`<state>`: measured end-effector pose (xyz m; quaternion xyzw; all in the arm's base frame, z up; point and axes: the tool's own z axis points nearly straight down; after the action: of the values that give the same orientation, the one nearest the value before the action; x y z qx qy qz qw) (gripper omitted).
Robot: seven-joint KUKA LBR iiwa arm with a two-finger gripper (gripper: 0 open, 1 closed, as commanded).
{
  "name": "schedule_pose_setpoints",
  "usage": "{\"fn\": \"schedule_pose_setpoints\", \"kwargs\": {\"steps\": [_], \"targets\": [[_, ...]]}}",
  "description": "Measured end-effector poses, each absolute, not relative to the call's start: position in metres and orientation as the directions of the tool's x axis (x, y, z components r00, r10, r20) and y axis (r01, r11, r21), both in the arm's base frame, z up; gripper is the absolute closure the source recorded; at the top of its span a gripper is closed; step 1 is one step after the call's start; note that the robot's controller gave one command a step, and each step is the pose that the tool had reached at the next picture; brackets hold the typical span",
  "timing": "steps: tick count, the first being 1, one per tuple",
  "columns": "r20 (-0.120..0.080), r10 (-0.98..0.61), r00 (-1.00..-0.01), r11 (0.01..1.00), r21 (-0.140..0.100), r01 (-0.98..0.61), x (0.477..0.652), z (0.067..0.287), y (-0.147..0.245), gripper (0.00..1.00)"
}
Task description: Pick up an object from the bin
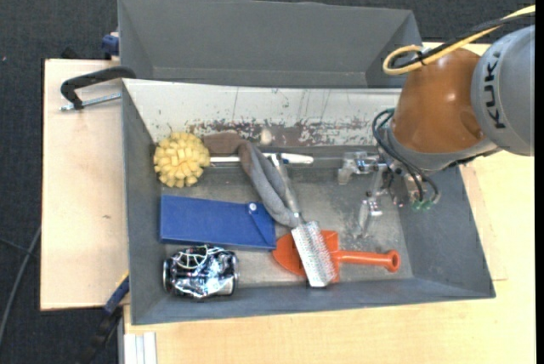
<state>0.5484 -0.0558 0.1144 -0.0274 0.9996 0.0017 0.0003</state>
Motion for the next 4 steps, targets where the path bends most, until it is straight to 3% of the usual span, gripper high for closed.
{"fn": "schedule_pose_setpoints", "kwargs": {"steps": [1,2,3,4], "targets": [[-0.008,-0.238,-0.971,0.971,-0.002,-0.238,0.547,0.129,-0.056,0.00],[-0.008,-0.275,-0.961,0.962,0.000,-0.275,0.547,0.118,-0.045,0.00],[-0.003,0.007,-1.000,1.000,0.004,0.007,0.538,0.125,-0.037,0.00],[-0.009,-0.024,-1.000,1.000,0.003,-0.024,0.539,0.166,-0.047,0.00]]}}
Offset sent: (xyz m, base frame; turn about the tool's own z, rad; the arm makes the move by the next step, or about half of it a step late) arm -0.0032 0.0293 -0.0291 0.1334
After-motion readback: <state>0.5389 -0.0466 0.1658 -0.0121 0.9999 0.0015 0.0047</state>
